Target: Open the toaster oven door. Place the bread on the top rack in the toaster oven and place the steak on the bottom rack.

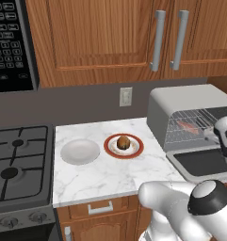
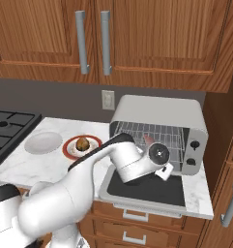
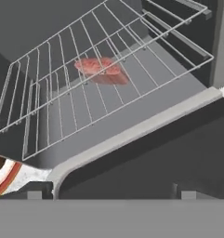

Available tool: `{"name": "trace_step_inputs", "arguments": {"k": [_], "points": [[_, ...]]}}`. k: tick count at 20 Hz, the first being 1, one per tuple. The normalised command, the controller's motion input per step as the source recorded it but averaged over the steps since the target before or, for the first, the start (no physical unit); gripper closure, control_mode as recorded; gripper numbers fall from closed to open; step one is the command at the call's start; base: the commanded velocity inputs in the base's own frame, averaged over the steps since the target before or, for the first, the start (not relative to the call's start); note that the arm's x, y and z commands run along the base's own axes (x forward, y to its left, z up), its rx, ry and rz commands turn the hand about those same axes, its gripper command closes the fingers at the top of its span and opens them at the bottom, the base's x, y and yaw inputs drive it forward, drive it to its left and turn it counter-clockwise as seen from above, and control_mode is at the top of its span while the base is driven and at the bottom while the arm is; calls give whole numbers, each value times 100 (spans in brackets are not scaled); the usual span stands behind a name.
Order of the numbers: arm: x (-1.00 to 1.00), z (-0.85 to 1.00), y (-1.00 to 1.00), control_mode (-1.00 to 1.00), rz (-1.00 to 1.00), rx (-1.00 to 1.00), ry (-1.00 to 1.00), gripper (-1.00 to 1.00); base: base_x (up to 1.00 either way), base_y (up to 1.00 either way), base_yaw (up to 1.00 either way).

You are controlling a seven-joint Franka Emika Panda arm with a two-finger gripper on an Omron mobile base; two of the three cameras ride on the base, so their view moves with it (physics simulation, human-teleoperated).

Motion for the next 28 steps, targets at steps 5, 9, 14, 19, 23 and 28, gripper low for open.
{"name": "trace_step_inputs", "arguments": {"k": [5, 9, 14, 19, 23, 28], "points": [[0, 3, 8, -100, 29, -3, -26, -100, 0, 0, 0], [0, 30, 0, -100, 15, -1, -18, -100, 0, 0, 0], [0, 30, 1, -100, 0, 0, -4, -100, 0, 0, 0], [22, 6, 24, -100, 0, 2, -2, -100, 0, 0, 0], [34, 2, 28, -100, 0, 3, -4, -100, 0, 0, 0], [27, 0, 9, -100, 0, 3, -3, -100, 0, 0, 0]]}}
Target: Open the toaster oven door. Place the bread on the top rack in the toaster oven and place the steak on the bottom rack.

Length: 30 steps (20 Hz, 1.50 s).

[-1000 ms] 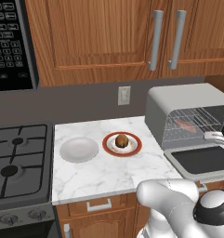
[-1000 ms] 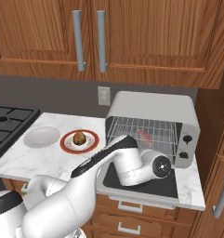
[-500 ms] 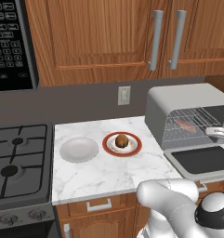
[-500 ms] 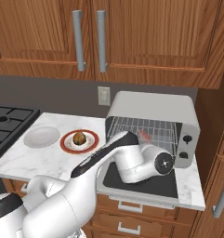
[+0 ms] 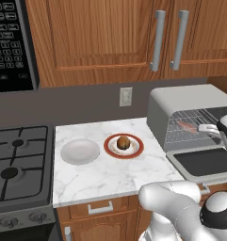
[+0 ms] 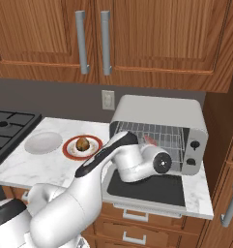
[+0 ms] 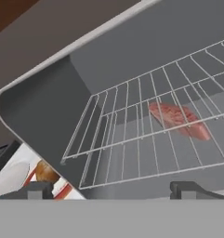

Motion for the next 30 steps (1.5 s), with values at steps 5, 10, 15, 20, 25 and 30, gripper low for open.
{"name": "trace_step_inputs", "arguments": {"k": [5, 10, 15, 20, 25, 30], "points": [[17, 0, 3, -100, 0, 4, 0, -100, 0, 0, 0], [20, 0, 3, -100, 0, 4, 0, -100, 0, 0, 0], [28, -1, 0, -100, 0, 4, 0, -100, 0, 0, 0], [25, -14, 0, -100, 0, 5, 0, -100, 0, 0, 0], [17, -8, 0, -100, 0, 5, 0, -100, 0, 0, 0], [14, -11, 0, -100, 0, 4, 0, -100, 0, 0, 0]]}}
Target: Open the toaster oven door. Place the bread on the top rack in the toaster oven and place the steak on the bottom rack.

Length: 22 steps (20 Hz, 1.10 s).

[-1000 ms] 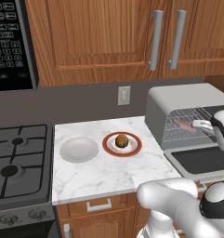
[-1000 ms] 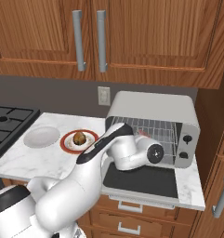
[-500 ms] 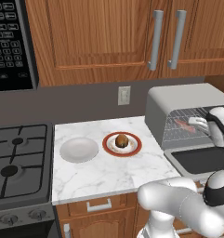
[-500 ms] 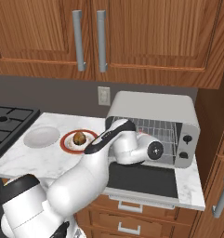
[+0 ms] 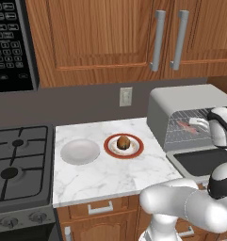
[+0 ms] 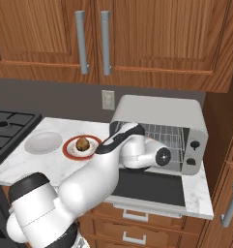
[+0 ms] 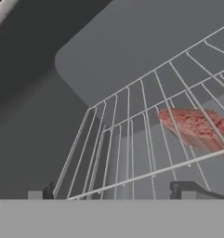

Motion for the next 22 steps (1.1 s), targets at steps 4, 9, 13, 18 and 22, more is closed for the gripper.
{"name": "trace_step_inputs", "arguments": {"k": [4, 9, 13, 18, 22], "points": [[1, -28, 0, -100, 0, 2, 0, -100, 0, 0, 0], [13, -11, 0, -100, 0, 0, 0, -100, 0, 0, 0], [24, 0, 0, -100, 0, 0, 0, -100, 0, 0, 0], [22, -5, 0, -100, 0, 0, 0, -100, 0, 0, 0], [9, -26, 0, -100, 0, 0, 0, -100, 0, 0, 0]]}}
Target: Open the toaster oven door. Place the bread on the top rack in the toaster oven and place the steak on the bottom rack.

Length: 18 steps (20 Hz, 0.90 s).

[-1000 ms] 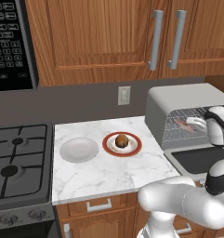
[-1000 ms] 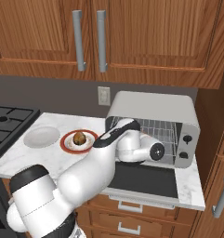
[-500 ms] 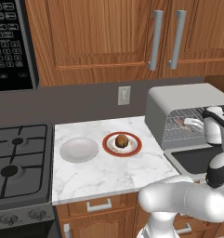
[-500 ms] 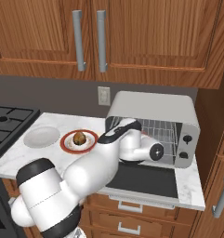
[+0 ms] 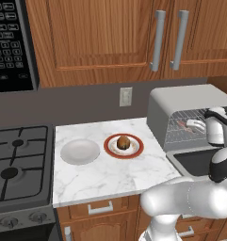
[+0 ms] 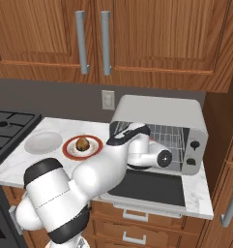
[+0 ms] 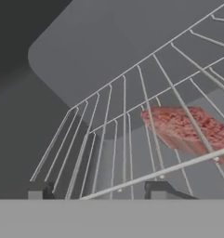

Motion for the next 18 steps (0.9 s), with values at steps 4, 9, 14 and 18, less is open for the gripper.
{"name": "trace_step_inputs", "arguments": {"k": [4, 9, 14, 18], "points": [[33, -8, 0, -100, -2, 0, 0, -100, 0, 0, 0], [28, -3, 0, -100, -4, 0, 0, -100, 0, 0, 0], [15, -4, 1, -100, -8, 0, 0, -100, 0, 0, 0], [13, 1, 10, -100, -12, 0, 0, -100, 0, 0, 0]]}}
